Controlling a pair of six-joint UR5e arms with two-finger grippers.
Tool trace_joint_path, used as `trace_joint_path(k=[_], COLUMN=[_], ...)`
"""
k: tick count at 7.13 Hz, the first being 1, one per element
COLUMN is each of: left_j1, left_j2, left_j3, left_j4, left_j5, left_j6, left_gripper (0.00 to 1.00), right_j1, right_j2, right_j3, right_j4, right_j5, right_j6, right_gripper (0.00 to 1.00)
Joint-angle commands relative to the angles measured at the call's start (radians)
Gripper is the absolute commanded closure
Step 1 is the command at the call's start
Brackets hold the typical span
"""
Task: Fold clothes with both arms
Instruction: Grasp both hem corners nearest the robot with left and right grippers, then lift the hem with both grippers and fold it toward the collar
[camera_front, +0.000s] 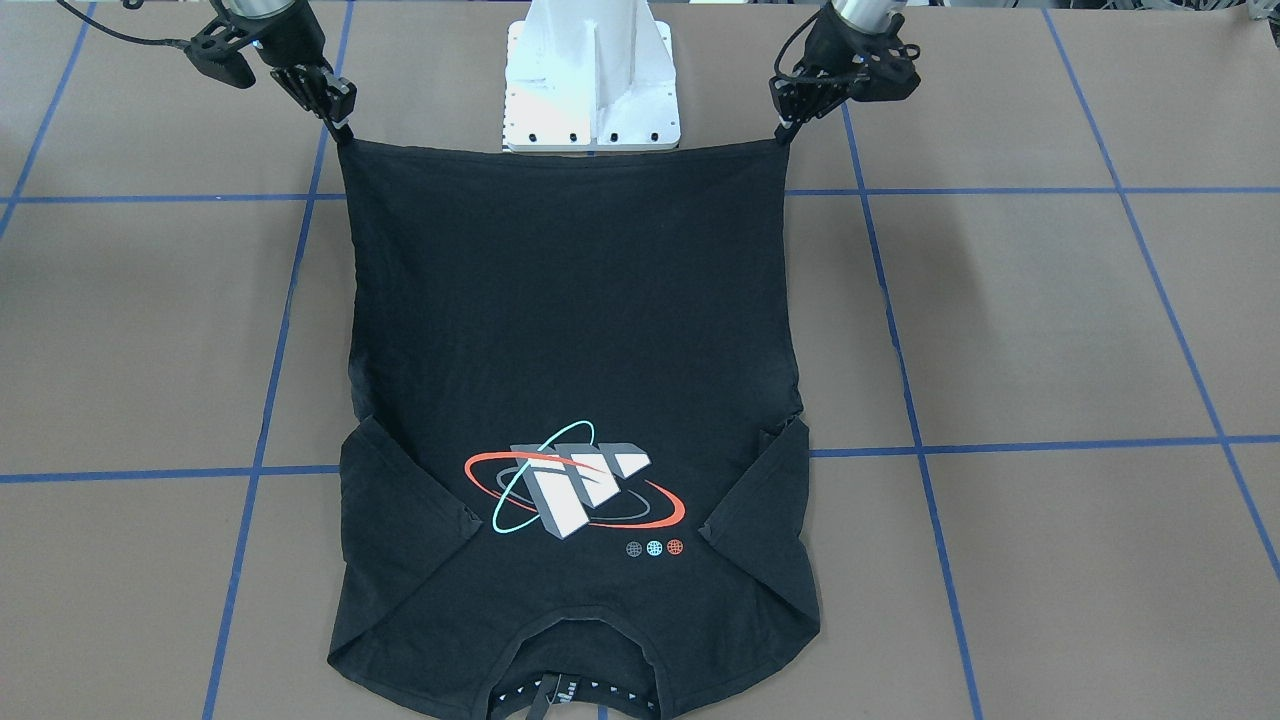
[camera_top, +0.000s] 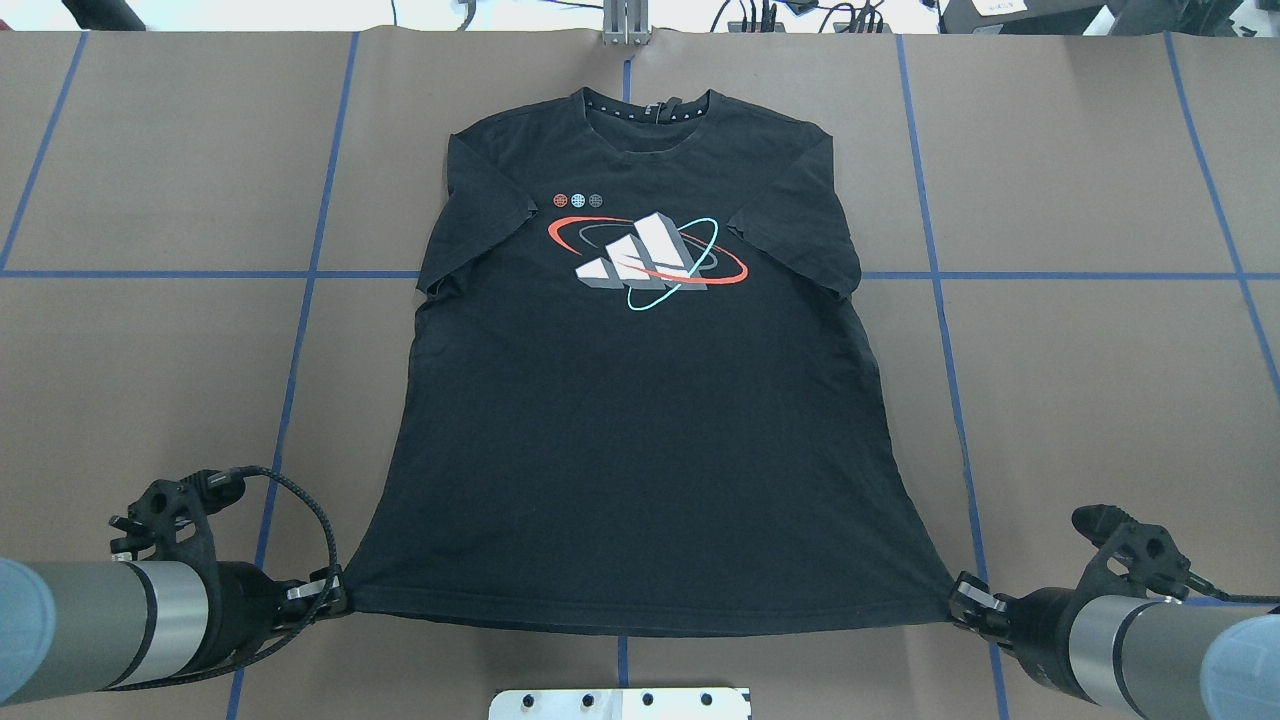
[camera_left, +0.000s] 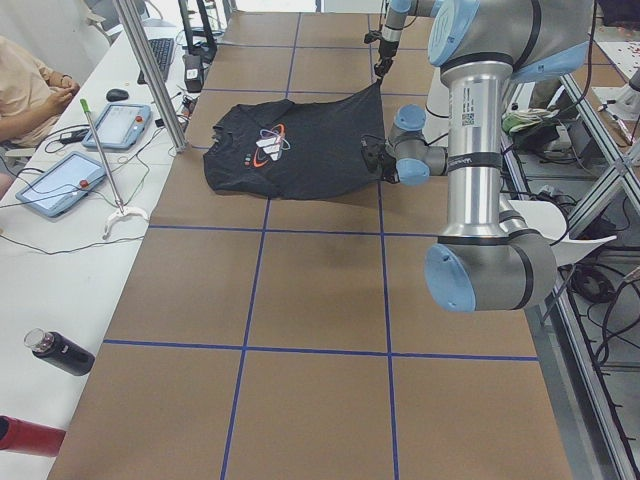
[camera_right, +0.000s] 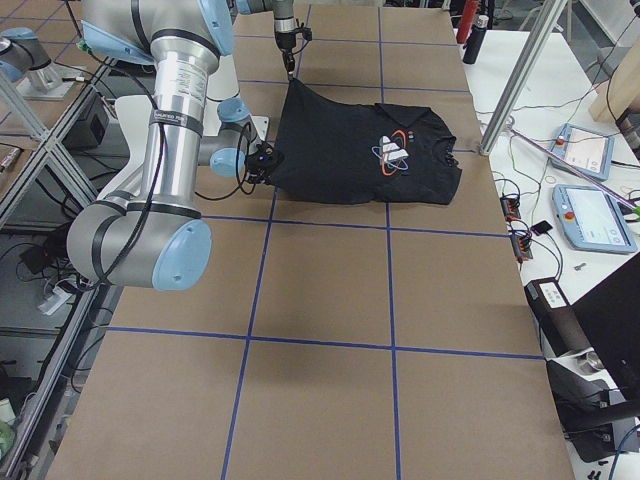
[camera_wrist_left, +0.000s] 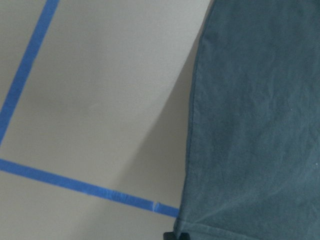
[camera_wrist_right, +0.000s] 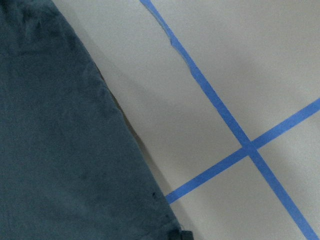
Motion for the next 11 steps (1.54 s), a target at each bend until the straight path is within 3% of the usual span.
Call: trace_joint_path(k=[1, 3, 4, 5, 6, 8, 9, 11], left_j1=[-0.003, -0.021, -0.099, -0.191, -0.284, -0.449, -0.515, -0.606], left_j2=[0.002, -0.026, -0.044, -0.082, -0.124, -0.236, -0.299, -0.421], left_j3=[-0.045, -0.061, -0.058, -0.052, -0.017, 0.103, 0.185, 0.349], left_j4=[0.021, 0.023, 0.023, 0.023, 0.023, 0.025, 0.023, 0.011], left_j5=[-0.076, -0.078, -0.101, -0.168, -0.200, -0.202, -0.205, -0.204], left_j6=[-0.001, -0.001, 0.019, 0.019, 0.059, 0.197, 0.200, 0.200], left_gripper=[1.00, 1.00, 1.00, 1.00, 1.00, 1.00, 1.00, 1.00], right_j1=[0.052, 0.210, 0.290, 0.412, 0.501, 0.597, 0.640, 0.742], right_j2=[0.001, 0.045, 0.079, 0.164, 0.300, 0.540, 0.597, 0.679], right_j3=[0.027, 0.023, 0.015, -0.007, -0.059, -0.112, -0.139, -0.260], right_j4=[0.002, -0.003, -0.029, -0.099, -0.239, -0.508, -0.584, -0.592], right_j5=[0.070, 0.242, 0.308, 0.426, 0.494, 0.502, 0.503, 0.502], right_j6=[-0.002, -0.002, -0.015, -0.078, -0.124, -0.184, -0.211, -0.213], right_gripper=[1.00, 1.00, 1.00, 1.00, 1.00, 1.00, 1.00, 1.00])
